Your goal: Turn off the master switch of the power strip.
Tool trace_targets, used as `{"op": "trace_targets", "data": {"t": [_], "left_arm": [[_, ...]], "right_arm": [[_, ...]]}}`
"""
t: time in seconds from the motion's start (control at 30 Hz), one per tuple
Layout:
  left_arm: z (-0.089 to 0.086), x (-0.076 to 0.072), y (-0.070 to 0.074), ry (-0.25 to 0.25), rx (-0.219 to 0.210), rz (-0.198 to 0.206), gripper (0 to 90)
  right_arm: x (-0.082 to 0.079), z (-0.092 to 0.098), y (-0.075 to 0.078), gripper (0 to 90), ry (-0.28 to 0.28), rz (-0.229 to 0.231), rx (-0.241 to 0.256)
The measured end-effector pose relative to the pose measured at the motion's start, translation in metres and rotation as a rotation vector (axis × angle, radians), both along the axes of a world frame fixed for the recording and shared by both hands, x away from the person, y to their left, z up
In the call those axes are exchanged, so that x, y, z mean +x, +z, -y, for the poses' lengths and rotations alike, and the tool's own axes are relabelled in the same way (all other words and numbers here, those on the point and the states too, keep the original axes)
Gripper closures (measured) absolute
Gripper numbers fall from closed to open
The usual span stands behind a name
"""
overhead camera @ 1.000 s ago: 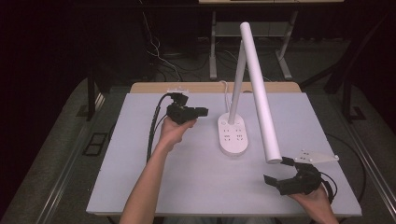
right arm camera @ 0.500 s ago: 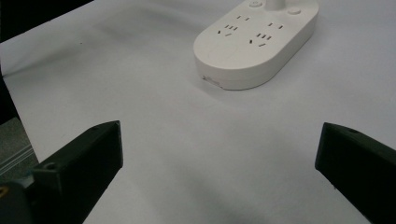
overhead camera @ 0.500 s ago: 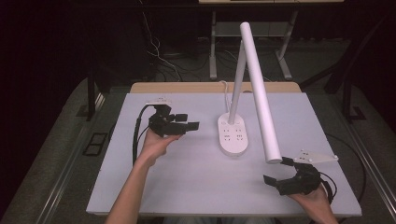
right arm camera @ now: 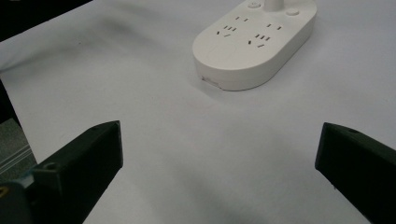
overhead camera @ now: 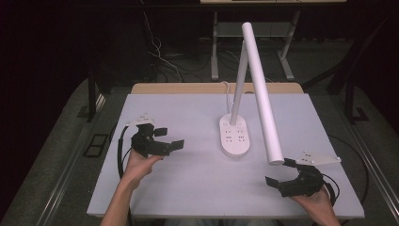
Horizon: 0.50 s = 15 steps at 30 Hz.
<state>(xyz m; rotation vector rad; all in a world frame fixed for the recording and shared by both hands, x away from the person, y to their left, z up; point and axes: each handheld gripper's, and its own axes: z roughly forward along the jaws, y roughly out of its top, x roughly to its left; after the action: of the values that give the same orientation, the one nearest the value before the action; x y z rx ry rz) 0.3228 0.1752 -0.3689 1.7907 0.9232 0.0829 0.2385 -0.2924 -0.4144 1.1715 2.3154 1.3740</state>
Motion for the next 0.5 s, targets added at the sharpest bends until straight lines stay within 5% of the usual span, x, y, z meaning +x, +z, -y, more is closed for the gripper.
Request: {"op": "trace_targets", "data": {"t": [0.5], "left_arm": [[-0.027,-0.052,-0.04,0.04,-0.002,0.035,0.0]], "right_arm": [[-0.001,0.0,0.0,0.1,-0.004,0.002,-0.001]]}}
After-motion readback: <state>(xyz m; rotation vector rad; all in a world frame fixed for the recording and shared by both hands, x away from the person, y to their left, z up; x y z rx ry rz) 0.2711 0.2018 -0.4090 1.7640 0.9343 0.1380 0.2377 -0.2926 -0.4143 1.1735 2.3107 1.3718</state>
